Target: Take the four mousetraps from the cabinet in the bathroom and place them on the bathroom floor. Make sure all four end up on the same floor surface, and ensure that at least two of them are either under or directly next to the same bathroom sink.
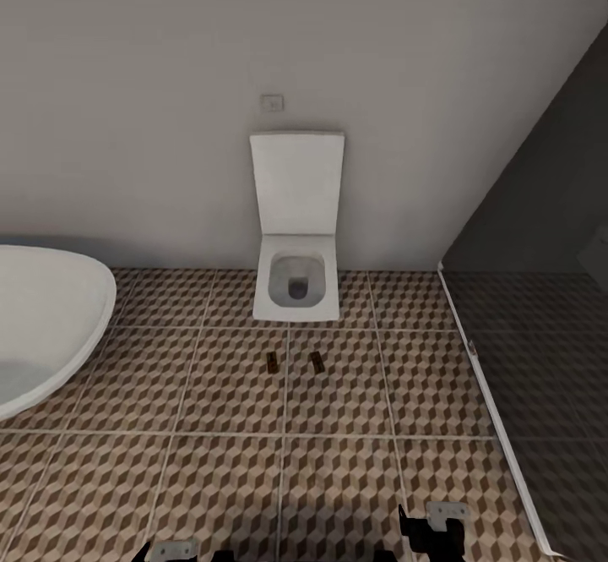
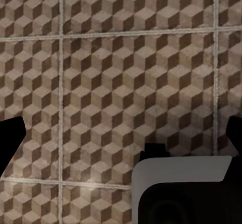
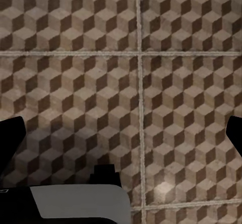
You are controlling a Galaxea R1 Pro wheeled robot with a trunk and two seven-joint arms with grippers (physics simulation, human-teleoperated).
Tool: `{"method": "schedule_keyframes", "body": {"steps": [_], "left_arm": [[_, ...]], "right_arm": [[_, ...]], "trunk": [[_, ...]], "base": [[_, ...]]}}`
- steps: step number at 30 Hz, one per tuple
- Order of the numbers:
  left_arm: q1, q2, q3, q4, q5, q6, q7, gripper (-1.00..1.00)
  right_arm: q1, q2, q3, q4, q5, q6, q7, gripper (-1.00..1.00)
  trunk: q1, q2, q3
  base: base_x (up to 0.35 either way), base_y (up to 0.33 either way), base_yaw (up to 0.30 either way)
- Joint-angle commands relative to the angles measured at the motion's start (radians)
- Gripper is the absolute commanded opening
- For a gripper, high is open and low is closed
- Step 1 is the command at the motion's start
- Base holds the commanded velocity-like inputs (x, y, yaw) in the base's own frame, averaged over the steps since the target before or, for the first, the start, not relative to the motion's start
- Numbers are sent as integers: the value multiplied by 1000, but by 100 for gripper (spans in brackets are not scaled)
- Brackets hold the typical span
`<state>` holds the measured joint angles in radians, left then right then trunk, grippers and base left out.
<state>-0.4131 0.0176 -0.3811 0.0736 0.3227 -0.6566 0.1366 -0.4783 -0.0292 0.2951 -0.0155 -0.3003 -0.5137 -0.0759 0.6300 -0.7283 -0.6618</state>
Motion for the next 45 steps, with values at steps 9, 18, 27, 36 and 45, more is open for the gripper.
{"method": "schedule_keyframes", "body": {"steps": [9, 18, 27, 36, 45], "left_arm": [[-1, -1, -9, 3, 3, -4, 5, 100], [-1, -1, -9, 3, 3, -4, 5, 100], [-1, -1, -9, 3, 3, -3, 5, 100], [-1, -1, -9, 3, 3, -3, 5, 100], [-1, -2, -9, 4, 3, -3, 5, 100]], "right_arm": [[0, 0, 9, 0, -5, -2, -4, 100], [0, 0, 9, 0, -4, -2, -4, 100], [0, 0, 9, 0, -5, -2, -4, 100], [0, 0, 9, 0, -5, -2, -4, 100], [0, 0, 9, 0, -4, -2, -4, 100]], "trunk": [[0, -1, 14], [0, -1, 29], [0, -1, 43], [0, -1, 58], [0, -1, 72]], "base": [[0, 0, 0], [0, 0, 0], [0, 0, 0], [0, 0, 0], [0, 0, 0]]}}
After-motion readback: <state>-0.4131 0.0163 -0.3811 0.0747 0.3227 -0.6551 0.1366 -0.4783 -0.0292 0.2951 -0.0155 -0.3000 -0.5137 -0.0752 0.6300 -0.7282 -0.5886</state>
